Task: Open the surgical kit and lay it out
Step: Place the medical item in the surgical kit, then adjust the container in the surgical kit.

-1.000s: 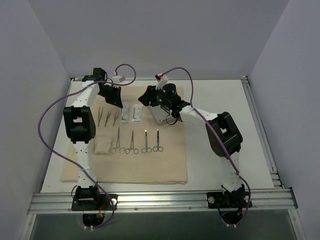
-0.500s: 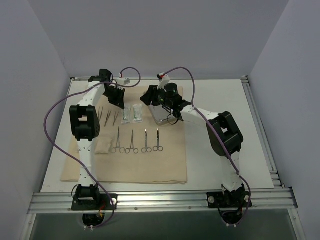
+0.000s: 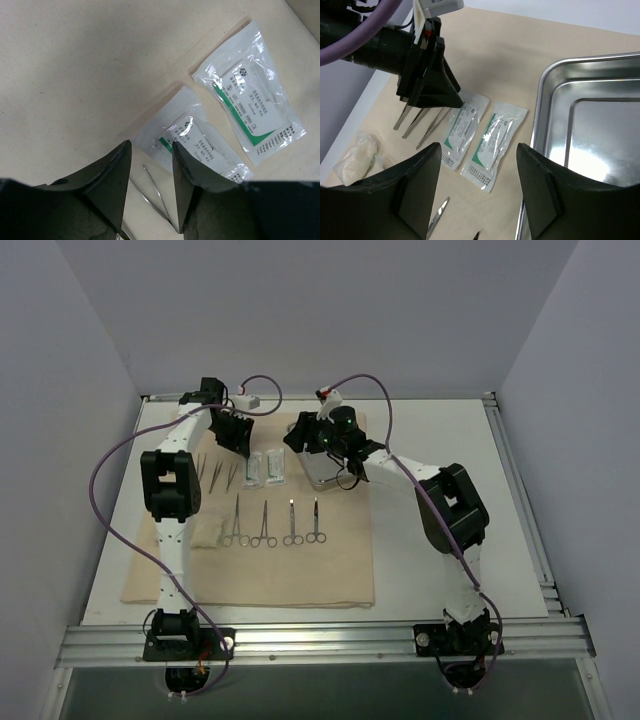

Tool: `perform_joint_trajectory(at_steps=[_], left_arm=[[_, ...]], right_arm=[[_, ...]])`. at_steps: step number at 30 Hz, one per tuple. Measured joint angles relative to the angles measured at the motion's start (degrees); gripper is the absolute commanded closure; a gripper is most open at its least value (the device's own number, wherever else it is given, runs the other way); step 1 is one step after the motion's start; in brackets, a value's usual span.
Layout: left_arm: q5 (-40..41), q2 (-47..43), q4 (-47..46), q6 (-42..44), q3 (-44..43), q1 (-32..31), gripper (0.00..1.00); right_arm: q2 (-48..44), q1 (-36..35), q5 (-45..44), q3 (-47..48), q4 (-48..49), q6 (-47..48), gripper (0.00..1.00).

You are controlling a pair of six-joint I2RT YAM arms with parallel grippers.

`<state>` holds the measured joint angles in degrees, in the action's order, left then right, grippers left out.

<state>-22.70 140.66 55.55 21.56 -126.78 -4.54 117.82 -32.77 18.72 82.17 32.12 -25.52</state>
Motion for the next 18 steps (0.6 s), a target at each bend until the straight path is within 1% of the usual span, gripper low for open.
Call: perform_joint_trajectory(at_steps=[2,3,4,5,9,12,18], left_arm=[[0.3,0.0,-0.4,-0.1,0.0,0.0,0.45],[0.4,0.0,-0.7,-0.2,0.0,0.0,0.43],[0.6,-0.1,-0.9,-0.3,0.0,0.0,0.41],[0.9,-0.2,-1.1,-0.5,0.0,0.0,0.38],[2.5,-1.9,-2.3,-2.1,0.5,-0.1,0.36],[3.7,-5.4,-3.5,-4.1,2.1,-0.2,0.36],[4.9,-15.3,-4.4,-7.1,7.3,0.8,0.36]], right_arm=[[-0.6,0.5,-0.9,0.0,-1.7,0.6,0.34],[-1.0,0.9,-1.4,0.0,-2.6,1.2,0.29],[-1.4,1.3,-2.1,0.0,-3.8,1.6,0.27],[-2.0,1.8,-3.1,0.1,-5.4,2.5,0.23],[-3.4,4.6,-7.7,2.3,-13.0,5.6,0.22],[-4.5,6.9,-12.4,3.3,-18.0,7.9,0.18],[-5.9,11.0,-19.1,3.3,-25.0,12.5,0.21]])
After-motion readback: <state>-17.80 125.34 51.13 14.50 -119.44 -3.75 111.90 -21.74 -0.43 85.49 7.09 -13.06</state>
